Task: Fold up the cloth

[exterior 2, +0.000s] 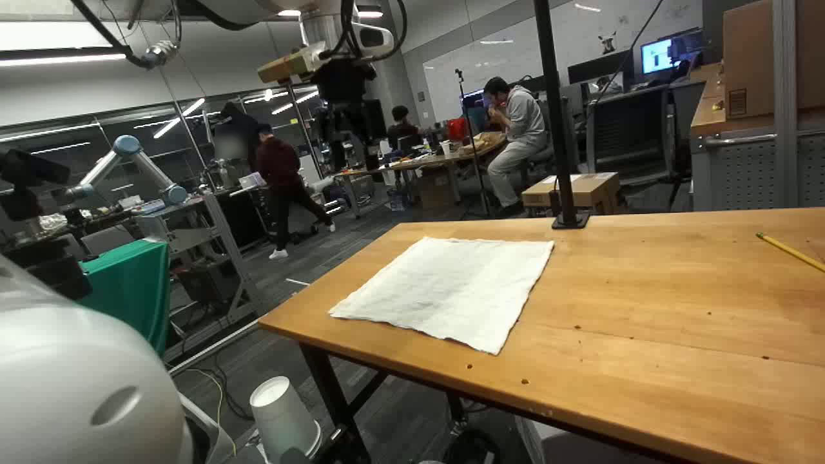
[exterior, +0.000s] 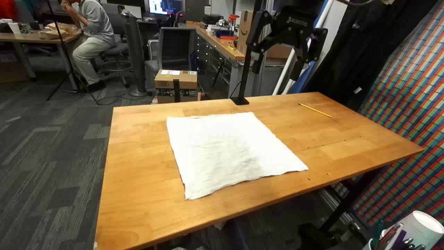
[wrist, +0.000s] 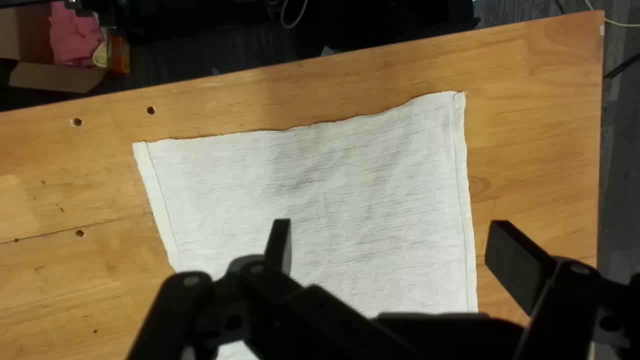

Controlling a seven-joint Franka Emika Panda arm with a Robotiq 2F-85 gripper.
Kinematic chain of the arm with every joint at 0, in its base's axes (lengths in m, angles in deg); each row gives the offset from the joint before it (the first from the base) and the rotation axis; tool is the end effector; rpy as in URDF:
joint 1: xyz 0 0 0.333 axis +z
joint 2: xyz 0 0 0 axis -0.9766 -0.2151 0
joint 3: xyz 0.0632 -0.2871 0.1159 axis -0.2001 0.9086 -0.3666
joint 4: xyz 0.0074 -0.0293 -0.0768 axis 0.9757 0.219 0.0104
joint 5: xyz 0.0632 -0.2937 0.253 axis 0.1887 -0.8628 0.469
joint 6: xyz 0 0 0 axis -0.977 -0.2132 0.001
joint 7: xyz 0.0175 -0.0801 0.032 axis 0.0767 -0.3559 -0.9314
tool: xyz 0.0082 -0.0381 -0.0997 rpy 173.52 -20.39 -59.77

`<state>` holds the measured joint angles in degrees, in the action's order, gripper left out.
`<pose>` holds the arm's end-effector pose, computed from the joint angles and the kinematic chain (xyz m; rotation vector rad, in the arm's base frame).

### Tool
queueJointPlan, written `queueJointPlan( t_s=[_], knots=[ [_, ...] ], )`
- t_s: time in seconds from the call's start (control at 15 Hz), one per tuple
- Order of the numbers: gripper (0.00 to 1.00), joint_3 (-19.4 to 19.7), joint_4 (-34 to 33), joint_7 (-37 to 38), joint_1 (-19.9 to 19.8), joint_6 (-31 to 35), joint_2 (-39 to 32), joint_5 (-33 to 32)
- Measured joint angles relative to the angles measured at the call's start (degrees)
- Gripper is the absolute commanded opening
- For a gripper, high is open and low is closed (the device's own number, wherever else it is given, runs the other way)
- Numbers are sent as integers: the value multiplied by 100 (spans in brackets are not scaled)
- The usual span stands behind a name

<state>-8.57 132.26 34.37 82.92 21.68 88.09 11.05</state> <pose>0.4311 0.1329 0.5200 -3.0267 0.1701 0.0824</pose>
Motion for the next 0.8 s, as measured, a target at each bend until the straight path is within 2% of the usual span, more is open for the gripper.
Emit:
queueJointPlan(
  t_s=[0.8],
  knots=[
    [100, 0, -68, 0, 0, 0, 29, 0]
  ],
)
